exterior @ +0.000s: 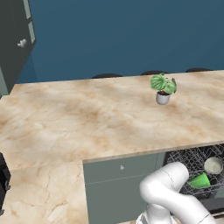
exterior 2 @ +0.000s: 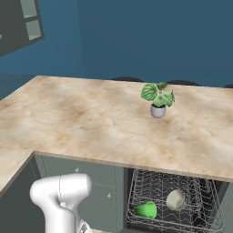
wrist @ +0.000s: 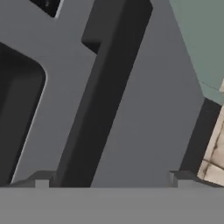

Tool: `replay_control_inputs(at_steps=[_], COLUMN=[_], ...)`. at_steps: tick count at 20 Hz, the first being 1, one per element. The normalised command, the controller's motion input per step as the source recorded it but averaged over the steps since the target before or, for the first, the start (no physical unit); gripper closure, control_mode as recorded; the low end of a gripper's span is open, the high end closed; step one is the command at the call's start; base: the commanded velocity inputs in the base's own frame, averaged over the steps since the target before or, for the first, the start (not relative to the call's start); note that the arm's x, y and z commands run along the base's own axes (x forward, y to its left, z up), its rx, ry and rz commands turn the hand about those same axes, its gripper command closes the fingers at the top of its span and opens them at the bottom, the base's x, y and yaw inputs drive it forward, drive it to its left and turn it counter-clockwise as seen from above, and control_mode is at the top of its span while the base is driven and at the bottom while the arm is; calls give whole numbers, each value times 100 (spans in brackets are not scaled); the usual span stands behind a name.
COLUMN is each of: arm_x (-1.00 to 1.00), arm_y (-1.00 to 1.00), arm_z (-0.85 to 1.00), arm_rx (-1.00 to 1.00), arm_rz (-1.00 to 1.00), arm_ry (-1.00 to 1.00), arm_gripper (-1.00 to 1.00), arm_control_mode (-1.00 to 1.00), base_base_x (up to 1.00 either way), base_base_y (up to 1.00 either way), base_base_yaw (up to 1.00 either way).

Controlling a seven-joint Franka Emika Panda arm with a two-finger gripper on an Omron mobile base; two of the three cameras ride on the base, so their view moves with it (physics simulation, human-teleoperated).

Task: Pick up the cup and bowl from the counter, place them in the dishwasher, and close the dishwasher door.

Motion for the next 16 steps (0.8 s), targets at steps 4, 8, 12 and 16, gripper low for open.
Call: replay_control_inputs(at_steps=[4,8,12,16], arm_x=[78,70,68,73], arm_y=[-13,-12,-14,-16], arm_z=[0,-3,-9,-10], arm_rx=[29,29,24,20], arm_rz=[0,0,0,0], arm_ry=[-21,-14,-13,-14], arm_gripper=[-100,-100,-100,-100], arm_control_mode=[-100,-100,-100,-100], base_base_x=[0,0,0,0], base_base_y=[0,0,0,0], base_base_yaw=[0,0,0,0])
